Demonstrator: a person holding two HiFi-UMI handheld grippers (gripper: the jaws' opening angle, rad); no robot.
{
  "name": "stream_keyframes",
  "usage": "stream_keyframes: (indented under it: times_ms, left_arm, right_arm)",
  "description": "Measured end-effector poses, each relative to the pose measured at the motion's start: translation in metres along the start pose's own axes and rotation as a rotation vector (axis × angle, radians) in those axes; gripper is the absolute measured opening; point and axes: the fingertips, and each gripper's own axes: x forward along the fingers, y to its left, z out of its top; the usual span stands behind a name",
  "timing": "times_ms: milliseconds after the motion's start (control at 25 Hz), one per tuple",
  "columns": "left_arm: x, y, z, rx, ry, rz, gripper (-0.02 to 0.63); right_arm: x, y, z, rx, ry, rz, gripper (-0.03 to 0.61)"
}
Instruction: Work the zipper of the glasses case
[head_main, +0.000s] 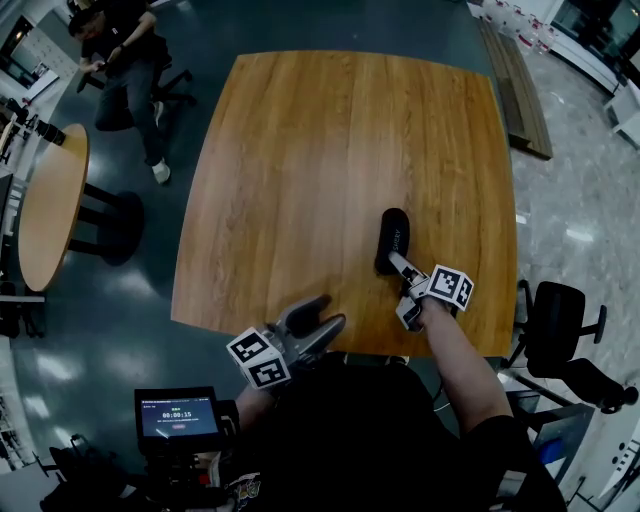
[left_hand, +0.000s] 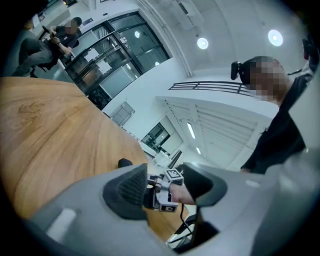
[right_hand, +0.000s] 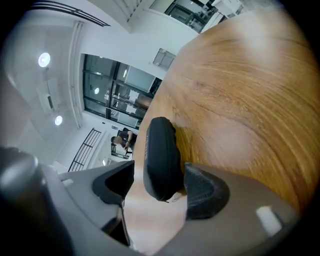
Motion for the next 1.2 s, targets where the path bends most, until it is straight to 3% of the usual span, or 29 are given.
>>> stream_keyframes:
  times_ms: [200, 280, 360, 440, 520, 680, 880, 1000, 1200]
  left_arm:
    - [0.005, -0.002, -0.003, -0.004, 0.031, -0.056, 0.213]
    - [0.009, -0.001, -0.003, -0.002, 0.051, -0.079, 0.213]
    - [0.012, 0.002, 0.0, 0.002, 0.074, -0.104, 0.21]
    - [0.015, 0.001, 0.0, 0.009, 0.095, -0.13, 0.209]
    - [0.019, -0.001, -0.004, 0.019, 0.106, -0.158, 0.202]
    - [0.033, -0.015, -0.01, 0.053, 0.09, -0.163, 0.179]
    - [0.032, -0.043, -0.005, 0.118, 0.026, -0.099, 0.01]
    - [0.025, -0.049, -0.005, 0.136, 0.005, -0.054, 0.0]
    - [0.032, -0.103, -0.057, 0.255, 0.021, 0.029, 0.0]
  right_arm:
    - [-0.03, -0.003, -0.004, 0.018, -0.066, -0.008, 0.292]
    - [-0.042, -0.001, -0.003, -0.001, -0.108, -0.021, 0.247]
    - [-0.052, 0.016, -0.001, -0.103, -0.151, -0.039, 0.161]
    - [-0.066, 0.046, -0.001, -0.289, -0.183, -0.048, 0.058]
    - [-0.08, 0.083, -0.004, -0.473, -0.2, -0.023, 0.006]
    - [-0.116, 0.147, -0.016, -0.701, -0.226, 0.062, 0.005]
    - [-0.154, 0.201, -0.037, -0.898, -0.231, 0.163, 0.005]
    - [-0.165, 0.221, -0.052, -0.993, -0.226, 0.206, 0.005]
    - [-0.224, 0.21, -0.084, -1.054, -0.195, 0.249, 0.005]
